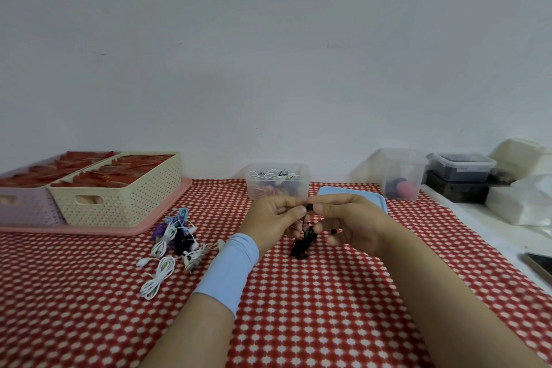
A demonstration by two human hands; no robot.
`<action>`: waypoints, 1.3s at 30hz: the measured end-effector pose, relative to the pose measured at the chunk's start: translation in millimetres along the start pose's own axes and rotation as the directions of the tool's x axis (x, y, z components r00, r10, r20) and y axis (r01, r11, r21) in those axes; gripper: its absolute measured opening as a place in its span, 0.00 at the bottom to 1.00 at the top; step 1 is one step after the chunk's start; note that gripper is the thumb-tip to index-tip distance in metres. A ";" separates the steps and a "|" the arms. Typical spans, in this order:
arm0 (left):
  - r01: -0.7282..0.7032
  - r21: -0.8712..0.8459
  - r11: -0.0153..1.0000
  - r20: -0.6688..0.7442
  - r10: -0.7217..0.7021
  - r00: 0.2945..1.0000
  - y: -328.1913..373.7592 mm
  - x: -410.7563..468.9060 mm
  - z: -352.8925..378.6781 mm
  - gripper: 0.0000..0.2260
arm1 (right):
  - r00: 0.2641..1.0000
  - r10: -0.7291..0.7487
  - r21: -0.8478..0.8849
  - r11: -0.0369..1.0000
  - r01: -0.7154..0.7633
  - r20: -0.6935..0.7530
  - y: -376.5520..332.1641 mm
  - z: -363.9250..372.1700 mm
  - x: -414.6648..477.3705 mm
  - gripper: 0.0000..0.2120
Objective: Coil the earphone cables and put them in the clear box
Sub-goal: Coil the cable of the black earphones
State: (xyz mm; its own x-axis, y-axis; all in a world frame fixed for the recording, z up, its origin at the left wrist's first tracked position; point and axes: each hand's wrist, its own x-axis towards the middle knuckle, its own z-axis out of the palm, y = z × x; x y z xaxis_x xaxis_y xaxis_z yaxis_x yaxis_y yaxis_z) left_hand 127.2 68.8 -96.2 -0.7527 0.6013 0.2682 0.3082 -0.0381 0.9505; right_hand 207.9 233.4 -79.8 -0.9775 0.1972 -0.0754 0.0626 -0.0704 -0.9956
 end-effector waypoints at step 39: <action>-0.004 0.085 0.996 -0.126 0.014 0.992 1.4 0.8 10.6 0.09 | 0.982 -0.153 -0.117 0.983 0.140 -0.113 7.5 2.4 1.5 0.05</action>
State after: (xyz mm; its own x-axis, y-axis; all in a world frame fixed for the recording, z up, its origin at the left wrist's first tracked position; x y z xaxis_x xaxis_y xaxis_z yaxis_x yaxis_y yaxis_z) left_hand 133.2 77.7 -96.3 -0.8153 0.4957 0.2994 0.3594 0.0278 0.9328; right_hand 206.4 230.8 -87.2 -0.9463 0.3153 0.0718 -0.0514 0.0725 -0.9960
